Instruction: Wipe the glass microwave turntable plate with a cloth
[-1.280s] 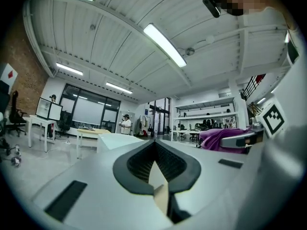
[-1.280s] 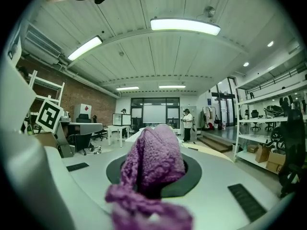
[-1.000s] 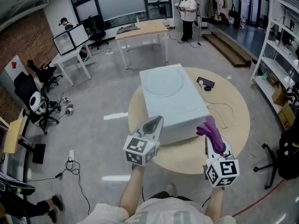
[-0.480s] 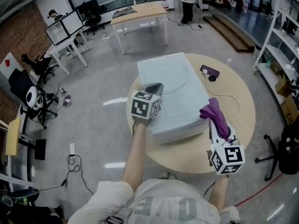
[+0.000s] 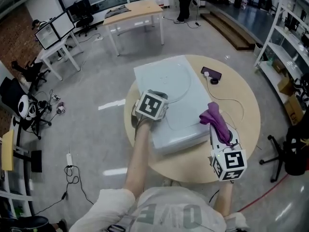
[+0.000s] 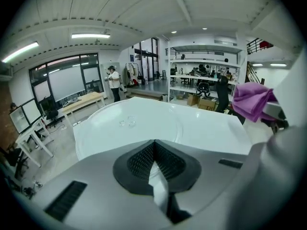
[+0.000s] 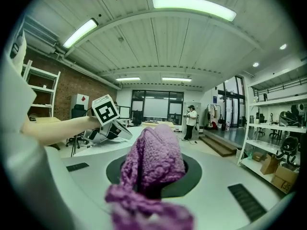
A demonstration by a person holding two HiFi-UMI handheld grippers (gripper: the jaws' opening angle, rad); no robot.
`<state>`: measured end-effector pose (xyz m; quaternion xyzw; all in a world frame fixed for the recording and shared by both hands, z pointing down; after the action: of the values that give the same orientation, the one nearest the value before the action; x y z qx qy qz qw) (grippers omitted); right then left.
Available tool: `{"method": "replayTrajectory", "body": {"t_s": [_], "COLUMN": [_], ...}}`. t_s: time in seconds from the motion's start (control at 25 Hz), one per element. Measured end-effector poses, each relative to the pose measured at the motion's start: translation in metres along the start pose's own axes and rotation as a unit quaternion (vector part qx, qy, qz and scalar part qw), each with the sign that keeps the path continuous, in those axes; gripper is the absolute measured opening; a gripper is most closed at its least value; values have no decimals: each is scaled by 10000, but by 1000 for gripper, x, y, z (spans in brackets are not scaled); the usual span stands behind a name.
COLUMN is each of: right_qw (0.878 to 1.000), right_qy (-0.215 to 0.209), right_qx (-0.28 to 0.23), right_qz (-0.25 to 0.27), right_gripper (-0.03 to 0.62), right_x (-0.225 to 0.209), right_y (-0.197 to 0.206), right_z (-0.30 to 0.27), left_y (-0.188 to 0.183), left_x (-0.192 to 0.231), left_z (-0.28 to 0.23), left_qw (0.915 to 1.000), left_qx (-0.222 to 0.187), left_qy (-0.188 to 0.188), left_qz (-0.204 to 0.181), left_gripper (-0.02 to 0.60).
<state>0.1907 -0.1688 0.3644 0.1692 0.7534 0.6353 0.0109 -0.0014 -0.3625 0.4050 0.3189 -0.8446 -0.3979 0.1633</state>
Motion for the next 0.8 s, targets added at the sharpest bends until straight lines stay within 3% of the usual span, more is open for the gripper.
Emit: {"method": "replayTrajectory", "body": {"t_s": [0.24,0.4,0.8], "right_qw": [9999,9998,9995], "right_qy": [-55,-102,-202], "right_qx": [117,153,221], "right_qz": [19,16,42], "right_gripper": [49,48,49], "right_x": [11,13,24], "right_y": [5,4,13], "right_z": [2,6,35], "left_y": [3,6,28], "left_x": [-16,-33,-79], "left_z": [4,8,32], "left_qw": [9984,9963,9917], "left_qx": [245,272,272], "left_qy": [326,677,1074], "left_qz": [-392,-461,-645], "left_gripper": [2,3,2]}}
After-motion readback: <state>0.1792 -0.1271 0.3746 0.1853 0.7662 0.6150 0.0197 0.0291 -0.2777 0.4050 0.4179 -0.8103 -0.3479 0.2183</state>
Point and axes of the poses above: the fingertips, and each gripper's own axes: z backward along the fingers, x to its left, y out of its underside, the point moved 6 cm from there along z, backward along the fingers, and after that the axes turned 6 degrees about z, right-handed, at the moved point
